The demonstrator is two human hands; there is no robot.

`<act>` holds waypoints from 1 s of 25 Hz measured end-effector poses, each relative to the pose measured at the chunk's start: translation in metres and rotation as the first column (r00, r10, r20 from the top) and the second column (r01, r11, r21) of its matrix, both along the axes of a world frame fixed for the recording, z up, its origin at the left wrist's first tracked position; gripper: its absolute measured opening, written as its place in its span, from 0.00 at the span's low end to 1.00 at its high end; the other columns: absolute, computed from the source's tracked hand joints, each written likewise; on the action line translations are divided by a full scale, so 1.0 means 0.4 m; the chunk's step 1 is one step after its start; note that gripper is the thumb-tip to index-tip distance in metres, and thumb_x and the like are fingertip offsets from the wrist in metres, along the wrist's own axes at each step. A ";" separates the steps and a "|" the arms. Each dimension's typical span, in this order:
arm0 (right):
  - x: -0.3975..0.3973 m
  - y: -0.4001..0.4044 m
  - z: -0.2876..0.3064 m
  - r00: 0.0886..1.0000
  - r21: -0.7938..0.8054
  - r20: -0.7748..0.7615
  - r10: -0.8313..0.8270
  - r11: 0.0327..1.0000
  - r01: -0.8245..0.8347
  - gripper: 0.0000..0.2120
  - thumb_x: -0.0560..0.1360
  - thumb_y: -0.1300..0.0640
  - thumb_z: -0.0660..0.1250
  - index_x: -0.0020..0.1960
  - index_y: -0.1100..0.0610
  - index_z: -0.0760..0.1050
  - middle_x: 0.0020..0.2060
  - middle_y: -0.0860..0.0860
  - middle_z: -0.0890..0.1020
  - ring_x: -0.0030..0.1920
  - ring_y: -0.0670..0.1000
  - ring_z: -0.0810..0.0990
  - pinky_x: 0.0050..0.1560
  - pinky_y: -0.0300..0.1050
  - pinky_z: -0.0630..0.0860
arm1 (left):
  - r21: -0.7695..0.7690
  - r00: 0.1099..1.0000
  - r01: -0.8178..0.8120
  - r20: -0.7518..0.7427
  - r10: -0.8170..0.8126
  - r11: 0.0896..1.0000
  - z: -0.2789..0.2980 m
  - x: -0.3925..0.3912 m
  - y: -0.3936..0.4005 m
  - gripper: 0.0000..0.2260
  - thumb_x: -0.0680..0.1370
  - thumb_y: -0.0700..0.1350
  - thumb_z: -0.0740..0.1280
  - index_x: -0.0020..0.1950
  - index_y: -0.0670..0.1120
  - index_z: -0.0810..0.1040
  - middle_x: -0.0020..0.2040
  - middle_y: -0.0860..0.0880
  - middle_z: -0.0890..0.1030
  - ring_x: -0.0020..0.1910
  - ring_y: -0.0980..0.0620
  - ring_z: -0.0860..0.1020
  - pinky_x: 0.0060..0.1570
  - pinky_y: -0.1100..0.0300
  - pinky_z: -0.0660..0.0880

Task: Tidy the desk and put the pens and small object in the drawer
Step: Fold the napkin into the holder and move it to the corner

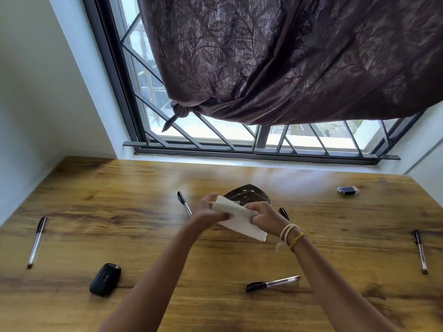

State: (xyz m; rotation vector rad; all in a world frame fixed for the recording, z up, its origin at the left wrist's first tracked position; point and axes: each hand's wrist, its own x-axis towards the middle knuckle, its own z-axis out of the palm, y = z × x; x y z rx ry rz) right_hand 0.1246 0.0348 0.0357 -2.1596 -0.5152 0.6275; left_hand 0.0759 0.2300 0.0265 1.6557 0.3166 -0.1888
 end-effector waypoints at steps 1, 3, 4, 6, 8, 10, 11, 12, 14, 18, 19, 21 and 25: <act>0.013 -0.004 0.010 1.000 -0.008 0.022 -0.005 1.000 0.005 0.17 0.74 0.72 0.58 0.55 0.60 0.80 0.48 0.56 0.79 0.46 0.53 0.77 0.38 0.39 0.74 | 0.029 0.998 0.052 0.025 -0.053 0.998 0.009 0.010 0.000 0.25 0.67 0.35 0.76 0.61 0.44 0.73 0.50 0.45 0.79 0.49 0.47 0.80 0.45 0.56 0.82; 0.037 -0.009 0.027 0.992 -0.013 0.111 -0.056 0.998 0.058 0.17 0.73 0.72 0.60 0.54 0.58 0.81 0.47 0.58 0.82 0.44 0.54 0.76 0.38 0.42 0.73 | 0.123 0.992 0.095 0.065 -0.104 0.988 0.019 0.028 0.002 0.15 0.69 0.36 0.76 0.54 0.39 0.79 0.46 0.43 0.80 0.44 0.47 0.79 0.41 0.57 0.80; 0.049 -0.011 0.037 0.983 -0.008 0.158 -0.089 0.996 0.092 0.16 0.72 0.71 0.62 0.52 0.56 0.82 0.46 0.57 0.82 0.44 0.53 0.77 0.39 0.41 0.73 | 0.161 0.992 0.073 0.089 -0.088 0.984 0.025 0.038 0.001 0.13 0.70 0.37 0.76 0.52 0.37 0.80 0.43 0.42 0.80 0.42 0.47 0.78 0.39 0.58 0.78; 0.075 -0.019 0.061 0.961 -0.024 0.242 -0.135 0.989 0.145 0.13 0.70 0.67 0.67 0.50 0.54 0.83 0.43 0.52 0.83 0.45 0.51 0.79 0.41 0.38 0.73 | 0.197 0.989 0.000 0.146 -0.030 0.980 0.035 0.061 -0.001 0.11 0.71 0.39 0.75 0.50 0.35 0.81 0.41 0.42 0.79 0.40 0.48 0.76 0.39 0.56 0.74; 0.102 -0.030 0.084 0.936 -0.062 0.318 -0.154 0.981 0.182 0.11 0.68 0.63 0.71 0.49 0.53 0.83 0.43 0.49 0.83 0.46 0.49 0.80 0.46 0.37 0.71 | 0.193 0.979 -0.058 0.205 0.017 0.980 0.051 0.087 -0.006 0.12 0.70 0.38 0.76 0.50 0.33 0.82 0.39 0.44 0.79 0.38 0.50 0.75 0.37 0.57 0.72; 0.124 -0.038 0.103 0.908 -0.055 0.373 -0.192 0.972 0.229 0.11 0.68 0.62 0.71 0.49 0.53 0.83 0.43 0.49 0.84 0.45 0.47 0.79 0.46 0.34 0.70 | 0.169 0.966 -0.094 0.254 0.049 0.981 0.069 0.112 -0.012 0.14 0.70 0.37 0.76 0.52 0.32 0.81 0.40 0.43 0.80 0.38 0.50 0.76 0.37 0.57 0.74; 0.133 -0.038 0.110 0.891 -0.036 0.394 -0.225 0.965 0.260 0.10 0.68 0.62 0.71 0.48 0.53 0.83 0.41 0.48 0.83 0.44 0.47 0.79 0.43 0.32 0.69 | 0.176 0.960 -0.098 0.277 0.046 0.980 0.078 0.124 -0.015 0.14 0.70 0.37 0.76 0.53 0.32 0.81 0.42 0.42 0.80 0.39 0.50 0.76 0.39 0.55 0.76; 0.140 -0.037 0.116 0.873 -0.016 0.412 -0.260 0.956 0.292 0.10 0.68 0.62 0.70 0.47 0.53 0.84 0.39 0.47 0.83 0.42 0.46 0.79 0.40 0.31 0.69 | 0.203 0.953 -0.094 0.301 0.029 0.975 0.084 0.137 -0.017 0.14 0.70 0.37 0.75 0.53 0.33 0.81 0.43 0.41 0.81 0.40 0.50 0.76 0.40 0.54 0.77; 0.153 -0.030 0.121 0.841 0.017 0.443 -0.310 0.941 0.338 0.10 0.68 0.63 0.68 0.47 0.54 0.84 0.37 0.47 0.82 0.40 0.48 0.79 0.39 0.33 0.70 | 0.274 0.936 -0.083 0.352 -0.020 0.958 0.093 0.159 -0.023 0.12 0.70 0.37 0.75 0.52 0.34 0.82 0.43 0.39 0.82 0.39 0.49 0.77 0.40 0.51 0.79; 0.169 -0.021 0.104 0.822 0.038 0.459 -0.338 0.931 0.362 0.10 0.68 0.64 0.67 0.46 0.55 0.84 0.38 0.50 0.83 0.41 0.50 0.80 0.41 0.38 0.75 | 0.336 0.929 -0.104 0.369 -0.029 0.936 0.080 0.182 -0.023 0.12 0.70 0.37 0.75 0.52 0.36 0.83 0.43 0.42 0.83 0.39 0.49 0.79 0.38 0.56 0.79; 0.170 -0.021 0.095 0.828 0.026 0.454 -0.329 0.934 0.357 0.10 0.68 0.64 0.67 0.46 0.55 0.84 0.38 0.51 0.84 0.42 0.50 0.80 0.39 0.35 0.73 | 0.349 0.933 -0.102 0.358 -0.031 0.932 0.070 0.182 -0.023 0.13 0.70 0.38 0.75 0.52 0.36 0.83 0.43 0.42 0.83 0.39 0.49 0.79 0.36 0.59 0.78; 0.169 -0.020 0.074 0.845 -0.008 0.441 -0.304 0.939 0.343 0.10 0.68 0.64 0.68 0.46 0.55 0.84 0.39 0.51 0.84 0.41 0.49 0.80 0.35 0.30 0.70 | 0.382 0.938 -0.100 0.345 -0.041 0.919 0.050 0.177 -0.022 0.13 0.69 0.38 0.76 0.52 0.37 0.84 0.42 0.43 0.84 0.38 0.51 0.79 0.32 0.68 0.74; 0.158 -0.026 0.035 0.851 -0.050 0.426 -0.307 0.931 0.361 0.08 0.68 0.63 0.70 0.45 0.55 0.84 0.36 0.49 0.82 0.39 0.48 0.79 0.32 0.28 0.67 | 0.448 0.938 -0.106 0.342 -0.061 0.888 0.020 0.168 -0.025 0.11 0.69 0.38 0.76 0.51 0.39 0.85 0.43 0.43 0.86 0.38 0.54 0.79 0.32 0.69 0.71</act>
